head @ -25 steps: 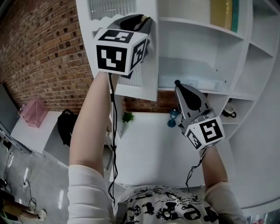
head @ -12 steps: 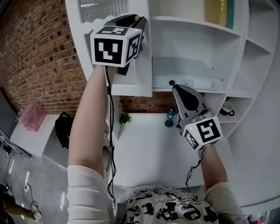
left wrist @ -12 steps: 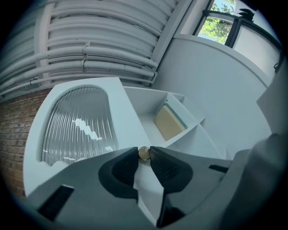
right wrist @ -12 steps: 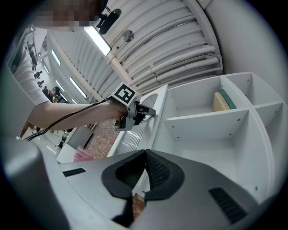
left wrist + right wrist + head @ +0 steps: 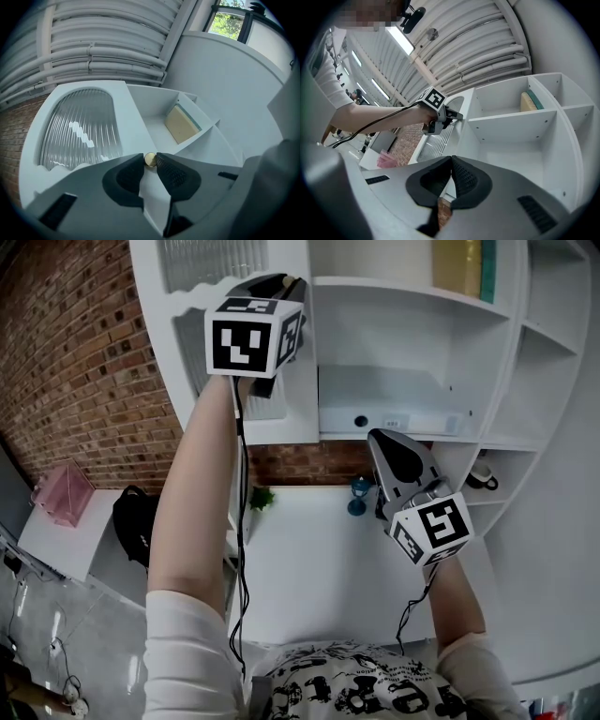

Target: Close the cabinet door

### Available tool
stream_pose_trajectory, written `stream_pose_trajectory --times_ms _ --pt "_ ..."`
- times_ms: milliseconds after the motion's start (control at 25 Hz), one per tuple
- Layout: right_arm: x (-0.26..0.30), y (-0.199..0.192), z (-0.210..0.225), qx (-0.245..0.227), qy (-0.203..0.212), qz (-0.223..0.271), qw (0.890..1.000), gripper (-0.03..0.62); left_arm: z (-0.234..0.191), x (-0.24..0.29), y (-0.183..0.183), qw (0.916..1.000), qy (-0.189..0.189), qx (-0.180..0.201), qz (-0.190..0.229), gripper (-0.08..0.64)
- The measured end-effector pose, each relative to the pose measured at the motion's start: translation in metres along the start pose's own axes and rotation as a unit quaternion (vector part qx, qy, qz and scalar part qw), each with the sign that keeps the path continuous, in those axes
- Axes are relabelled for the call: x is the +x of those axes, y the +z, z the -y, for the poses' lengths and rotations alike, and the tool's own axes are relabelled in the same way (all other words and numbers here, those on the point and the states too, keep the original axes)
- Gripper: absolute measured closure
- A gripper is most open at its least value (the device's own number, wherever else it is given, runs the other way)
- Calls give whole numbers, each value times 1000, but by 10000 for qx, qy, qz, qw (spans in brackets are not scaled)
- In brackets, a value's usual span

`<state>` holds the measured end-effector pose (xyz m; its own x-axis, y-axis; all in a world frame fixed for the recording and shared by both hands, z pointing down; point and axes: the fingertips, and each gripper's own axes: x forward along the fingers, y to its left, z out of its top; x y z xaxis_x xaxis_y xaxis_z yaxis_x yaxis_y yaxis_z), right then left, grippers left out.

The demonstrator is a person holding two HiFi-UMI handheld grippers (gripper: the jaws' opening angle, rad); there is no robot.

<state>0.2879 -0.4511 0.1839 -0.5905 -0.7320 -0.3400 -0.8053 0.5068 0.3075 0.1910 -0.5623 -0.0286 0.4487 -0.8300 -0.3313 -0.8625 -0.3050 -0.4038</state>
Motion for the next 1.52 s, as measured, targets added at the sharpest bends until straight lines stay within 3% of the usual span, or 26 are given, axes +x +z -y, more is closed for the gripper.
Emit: stream_pose_trajectory --times_ms 360,560,720,800,1000,1520 --pt "4 -6 -5 27 17 -114 9999 578 -1 -3 -1 9999 -32 -107 54 462" --pt "2 -11 -9 52 7 -205 9998 578 1 -17 3 9998 -27 45 178 460" --pt "-1 -15 -16 111 -14 -219 9997 578 4 -39 1 9995 -90 -69 285 470" --pt "-2 -18 -21 133 -9 -235 9996 578 8 -52 -7 9995 -138 -66 292 522" --pt "-2 -27 -33 216 -8 -288 9994 578 23 -75 -30 9992 -291 -60 258 537" --pt "-16 -62 -62 384 -170 -540 9977 578 84 -151 -128 9929 -813 -867 54 546"
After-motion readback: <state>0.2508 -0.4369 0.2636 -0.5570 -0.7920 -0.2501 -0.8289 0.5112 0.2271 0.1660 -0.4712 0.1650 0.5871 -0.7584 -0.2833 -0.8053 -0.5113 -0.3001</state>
